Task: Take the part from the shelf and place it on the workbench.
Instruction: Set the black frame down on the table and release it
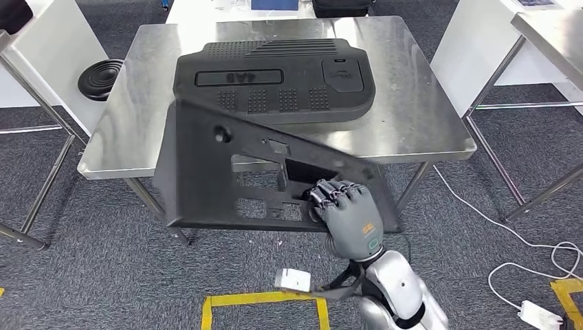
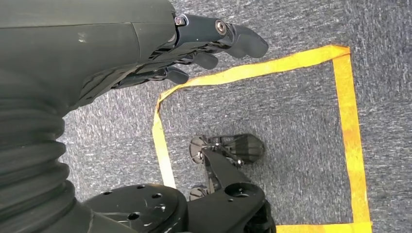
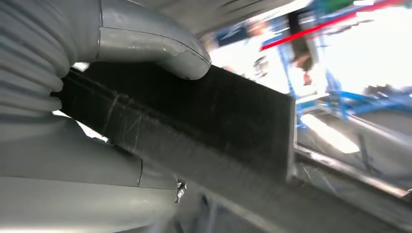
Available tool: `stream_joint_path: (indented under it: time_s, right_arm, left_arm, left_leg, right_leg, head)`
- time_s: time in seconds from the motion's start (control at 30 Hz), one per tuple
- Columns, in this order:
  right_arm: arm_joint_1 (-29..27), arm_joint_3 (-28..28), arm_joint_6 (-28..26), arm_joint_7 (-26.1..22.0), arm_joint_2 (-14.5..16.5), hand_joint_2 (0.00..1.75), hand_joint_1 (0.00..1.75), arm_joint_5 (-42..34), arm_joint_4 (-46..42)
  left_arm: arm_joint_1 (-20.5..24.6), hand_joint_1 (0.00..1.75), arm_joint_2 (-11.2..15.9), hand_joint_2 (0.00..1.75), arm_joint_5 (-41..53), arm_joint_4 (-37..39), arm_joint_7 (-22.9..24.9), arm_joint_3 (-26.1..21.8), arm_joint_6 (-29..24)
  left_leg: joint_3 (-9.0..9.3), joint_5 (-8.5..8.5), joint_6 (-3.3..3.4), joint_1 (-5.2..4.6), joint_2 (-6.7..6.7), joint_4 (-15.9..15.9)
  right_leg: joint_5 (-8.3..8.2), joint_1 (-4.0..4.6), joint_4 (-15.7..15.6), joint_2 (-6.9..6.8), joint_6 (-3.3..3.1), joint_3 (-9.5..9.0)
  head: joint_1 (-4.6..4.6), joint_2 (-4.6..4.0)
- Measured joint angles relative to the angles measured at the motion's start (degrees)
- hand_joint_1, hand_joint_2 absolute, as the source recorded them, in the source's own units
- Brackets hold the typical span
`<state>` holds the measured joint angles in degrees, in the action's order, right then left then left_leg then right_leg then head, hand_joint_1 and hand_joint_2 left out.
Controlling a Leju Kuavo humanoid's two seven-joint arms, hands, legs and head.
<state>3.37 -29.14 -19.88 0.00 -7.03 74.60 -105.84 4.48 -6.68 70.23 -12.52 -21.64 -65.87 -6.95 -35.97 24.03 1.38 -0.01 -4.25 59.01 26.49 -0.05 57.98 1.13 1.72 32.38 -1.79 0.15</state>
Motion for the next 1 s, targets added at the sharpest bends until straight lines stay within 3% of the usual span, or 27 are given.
stream_joint_path:
  time_s: [0.1,0.27,0.6,0.73,0.8,0.9,0.93,0.97,1.0]
  right_arm:
    - [3.54,-0.27,3.81,2.86,-3.10,1.75,1.75,6.20,1.27]
    - [9.90,-1.69,12.30,6.55,-7.76,1.75,1.75,10.10,4.73]
    - [18.81,-3.76,16.35,6.82,-12.75,1.75,1.75,10.91,11.25]
    - [20.47,-4.55,16.35,5.59,-13.19,1.75,1.75,9.09,12.34]
    - [21.13,-4.82,16.29,5.25,-13.42,1.75,1.75,8.62,12.62]
    - [21.74,-5.34,16.27,5.09,-13.69,1.75,1.75,8.42,13.19]
    - [21.76,-5.55,16.27,5.09,-13.78,1.75,1.75,8.40,13.43]
    - [21.74,-5.73,16.27,5.09,-13.85,1.75,1.75,8.39,13.64]
    - [21.74,-5.89,16.27,5.09,-13.88,1.75,1.75,8.39,13.81]
  left_arm:
    - [0.08,0.00,0.04,1.75,-0.16,0.00,-0.30,-0.08,0.62]
    - [0.10,0.00,0.18,1.75,-0.61,0.00,0.28,-0.78,1.08]
    - [0.11,0.00,0.51,1.75,-0.37,0.00,0.98,-0.97,1.98]
    - [0.27,0.00,0.74,1.75,-0.14,-0.02,0.86,-0.97,2.18]
    - [0.38,0.00,0.72,1.75,-0.12,-0.02,0.84,-0.96,2.20]
    - [0.51,0.00,0.73,1.75,-0.09,-0.02,0.81,-0.96,2.24]
    - [0.51,0.00,0.73,1.75,-0.09,-0.02,0.81,-0.96,2.24]
    - [0.50,0.00,0.72,1.75,-0.09,-0.02,0.81,-0.96,2.25]
    - [0.50,0.00,0.70,1.75,-0.09,-0.02,0.81,-0.96,2.26]
  left_leg:
    - [0.00,-0.02,-0.11,0.03,0.04,-0.01]
    - [-0.04,-0.07,-0.15,-0.12,-0.02,0.00]
    - [-0.06,-0.10,-0.10,-0.42,-0.02,0.02]
    - [0.19,-0.28,0.89,-0.42,0.12,-0.54]
    - [0.89,-0.95,1.35,0.11,0.28,-1.90]
    - [1.06,-1.21,1.50,0.57,0.57,-2.40]
    - [1.01,-1.19,1.37,0.70,0.62,-2.39]
    - [0.98,-1.16,1.15,0.88,0.63,-2.36]
    - [0.97,-1.07,0.80,1.14,0.60,-2.27]
  right_leg:
    - [-0.01,-0.01,0.01,0.04,-0.01,0.02]
    - [-0.02,-0.13,0.01,0.03,0.00,0.01]
    - [-0.07,-0.37,0.01,0.03,0.08,0.01]
    - [-0.31,-0.76,-0.54,0.10,0.69,0.02]
    - [0.86,-0.56,1.58,-0.10,0.65,1.16]
    - [5.18,-0.95,12.03,-0.36,0.63,6.53]
    - [5.93,-1.25,14.77,-0.41,0.99,8.02]
    - [5.73,-1.56,15.32,-0.46,1.61,8.45]
    - [4.57,-1.90,13.38,-0.51,2.46,7.60]
  head:
    - [0.00,0.00]
    - [0.03,0.00]
    - [0.02,0.00]
    - [-0.02,0.00]
    - [0.04,0.00]
    - [0.12,0.00]
    - [0.11,0.00]
    - [0.11,0.00]
    - [0.10,0.00]
